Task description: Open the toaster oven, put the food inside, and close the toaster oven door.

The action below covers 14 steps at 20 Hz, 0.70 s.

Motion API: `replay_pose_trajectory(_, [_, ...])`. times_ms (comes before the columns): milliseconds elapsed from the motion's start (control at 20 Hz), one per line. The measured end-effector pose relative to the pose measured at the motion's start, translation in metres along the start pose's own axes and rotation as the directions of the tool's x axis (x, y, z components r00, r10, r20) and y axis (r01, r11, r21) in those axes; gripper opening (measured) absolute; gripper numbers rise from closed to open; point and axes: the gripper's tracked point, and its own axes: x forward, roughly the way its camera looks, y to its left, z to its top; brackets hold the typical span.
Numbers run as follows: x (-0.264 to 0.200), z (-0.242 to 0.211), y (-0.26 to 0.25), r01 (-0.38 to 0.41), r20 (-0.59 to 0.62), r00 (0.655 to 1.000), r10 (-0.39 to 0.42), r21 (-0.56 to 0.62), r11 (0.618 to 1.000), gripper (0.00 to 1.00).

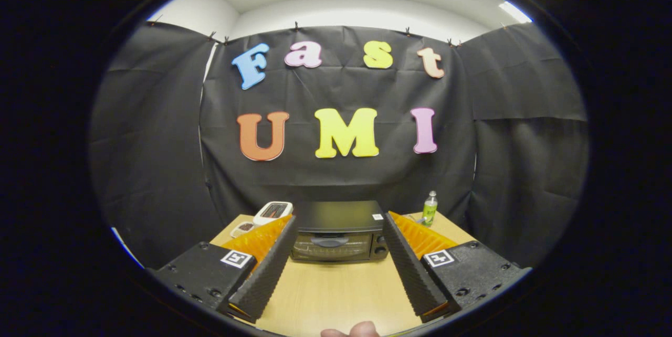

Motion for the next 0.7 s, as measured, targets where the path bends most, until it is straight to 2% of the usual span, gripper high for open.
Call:
replay_pose_trajectory(150, [0.032,-0.011,-0.003,-0.012,-0.016,1.000,0.013,0.024,1.000,1.00])
replay_pose_trajectory(500, [0.129,-0.067,0.013,-0.075,-0.136,0.987,0.083,0.064,0.995,1.00])
replay_pose_trajectory(700, [0.190,-0.099,0.015,-0.058,-0.193,0.978,0.072,0.079,0.995,1.00])
